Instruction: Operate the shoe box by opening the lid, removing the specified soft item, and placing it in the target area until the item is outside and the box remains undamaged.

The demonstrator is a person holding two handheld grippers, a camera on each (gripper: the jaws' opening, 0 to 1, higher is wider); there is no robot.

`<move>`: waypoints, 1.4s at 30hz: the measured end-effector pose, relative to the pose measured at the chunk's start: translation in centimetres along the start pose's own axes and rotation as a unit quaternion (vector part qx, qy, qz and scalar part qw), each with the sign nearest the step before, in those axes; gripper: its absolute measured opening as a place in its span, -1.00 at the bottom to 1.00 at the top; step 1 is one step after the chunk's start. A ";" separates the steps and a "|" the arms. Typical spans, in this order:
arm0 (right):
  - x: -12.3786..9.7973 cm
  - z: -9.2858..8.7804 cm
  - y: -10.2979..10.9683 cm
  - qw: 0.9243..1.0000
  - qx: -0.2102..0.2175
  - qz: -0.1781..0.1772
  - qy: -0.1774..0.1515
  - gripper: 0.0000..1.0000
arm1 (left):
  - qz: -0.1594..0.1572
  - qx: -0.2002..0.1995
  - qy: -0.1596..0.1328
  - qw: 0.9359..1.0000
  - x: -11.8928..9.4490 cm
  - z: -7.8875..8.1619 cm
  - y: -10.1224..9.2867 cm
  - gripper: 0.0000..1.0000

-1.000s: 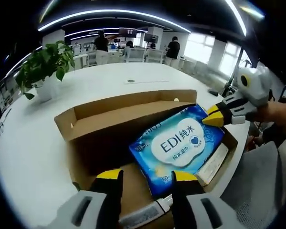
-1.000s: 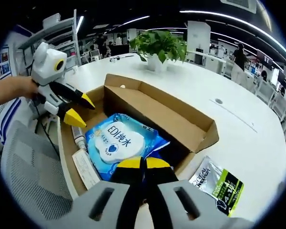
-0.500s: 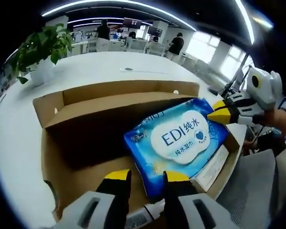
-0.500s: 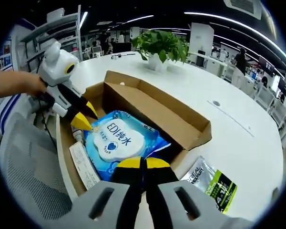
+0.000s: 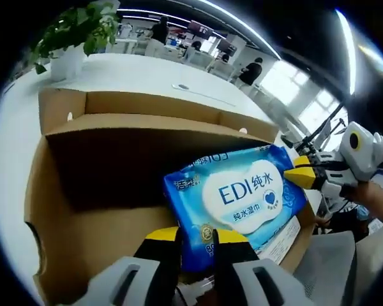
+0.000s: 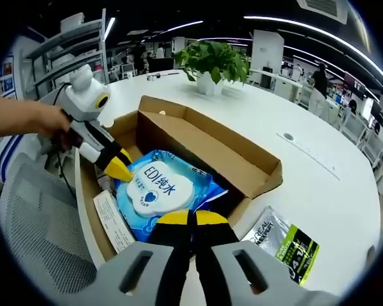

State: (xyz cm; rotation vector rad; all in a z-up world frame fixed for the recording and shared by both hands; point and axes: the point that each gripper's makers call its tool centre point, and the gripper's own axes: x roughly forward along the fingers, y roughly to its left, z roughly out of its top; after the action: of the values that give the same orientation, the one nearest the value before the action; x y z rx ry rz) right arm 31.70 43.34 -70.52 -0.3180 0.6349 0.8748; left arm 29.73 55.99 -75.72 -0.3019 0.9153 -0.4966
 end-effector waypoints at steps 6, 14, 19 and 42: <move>0.0 -0.1 0.0 1.000 0.011 -0.002 0.000 -1.00 | 0.002 -0.017 -0.007 1.000 -0.2 0.3 0.0 -0.79; -0.2 0.0 -0.1 1.000 0.022 -0.006 -0.001 -1.00 | 0.008 -0.008 -0.006 1.000 -0.6 0.7 -0.3 -0.93; -0.5 0.4 0.0 1.000 0.029 -0.007 -0.006 -1.00 | 0.007 -0.007 -0.010 1.000 -1.3 1.0 -0.5 -0.96; -3.1 1.7 -1.2 0.996 0.074 -0.015 -0.036 -1.00 | -0.004 0.024 -0.043 0.999 -4.2 4.2 -3.7 -0.98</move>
State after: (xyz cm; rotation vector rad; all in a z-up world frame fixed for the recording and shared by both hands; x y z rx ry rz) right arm 31.87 41.58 -67.20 -0.1607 0.6224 0.8019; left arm 29.96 55.30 -68.79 -0.2827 0.8175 -0.5089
